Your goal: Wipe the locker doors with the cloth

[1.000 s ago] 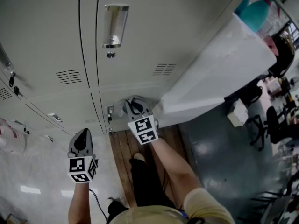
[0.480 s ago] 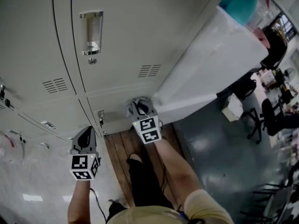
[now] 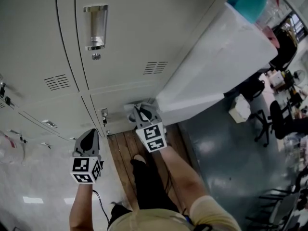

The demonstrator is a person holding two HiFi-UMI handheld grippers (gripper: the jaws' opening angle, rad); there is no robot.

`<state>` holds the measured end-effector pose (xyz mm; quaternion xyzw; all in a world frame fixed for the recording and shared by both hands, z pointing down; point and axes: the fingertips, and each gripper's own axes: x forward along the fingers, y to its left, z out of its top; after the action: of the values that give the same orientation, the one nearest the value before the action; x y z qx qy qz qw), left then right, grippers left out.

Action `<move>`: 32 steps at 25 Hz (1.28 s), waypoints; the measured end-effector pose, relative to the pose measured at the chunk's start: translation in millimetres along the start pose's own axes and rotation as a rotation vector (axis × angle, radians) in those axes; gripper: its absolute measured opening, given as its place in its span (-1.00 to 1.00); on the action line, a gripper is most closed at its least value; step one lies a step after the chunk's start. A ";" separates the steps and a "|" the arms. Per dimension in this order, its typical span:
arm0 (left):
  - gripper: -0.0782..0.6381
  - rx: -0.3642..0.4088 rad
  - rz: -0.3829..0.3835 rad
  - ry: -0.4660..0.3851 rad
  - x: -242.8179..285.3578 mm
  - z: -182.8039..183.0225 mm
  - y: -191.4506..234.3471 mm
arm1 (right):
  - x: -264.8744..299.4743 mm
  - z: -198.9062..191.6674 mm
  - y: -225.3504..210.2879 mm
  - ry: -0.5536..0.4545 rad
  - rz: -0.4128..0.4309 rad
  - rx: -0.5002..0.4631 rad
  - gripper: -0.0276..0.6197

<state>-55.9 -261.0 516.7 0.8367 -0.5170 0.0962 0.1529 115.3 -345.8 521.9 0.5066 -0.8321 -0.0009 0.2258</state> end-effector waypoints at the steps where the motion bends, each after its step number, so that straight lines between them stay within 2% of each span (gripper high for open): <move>1: -0.80 -0.005 0.006 0.004 -3.4 -3.0 2.6 | 0.3 0.3 10.4 -0.003 0.020 -0.001 -0.90; 7: -0.80 -0.042 0.035 -0.001 -21.4 -13.7 16.6 | 13.8 2.0 71.6 -0.012 0.137 -0.012 -0.90; 10: -0.80 -0.075 0.025 -0.017 -27.1 -18.8 23.2 | 25.0 5.0 96.7 -0.017 0.185 -0.018 -0.90; 16: -0.79 -0.088 0.051 0.001 -29.4 -28.8 30.0 | 48.9 12.4 127.1 -0.015 0.253 -0.039 -0.90; 24: -0.80 -0.078 0.064 0.028 -22.7 -35.4 31.5 | 69.9 11.9 124.2 0.013 0.265 -0.059 -0.90; 32: -0.80 -0.056 0.040 0.028 -10.5 -31.8 22.0 | 65.5 -2.0 87.5 0.043 0.200 -0.048 -0.90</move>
<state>-80.3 -250.2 546.5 0.8202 -0.5339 0.0964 0.1814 17.1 -357.9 568.5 0.4154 -0.8731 0.0124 0.2548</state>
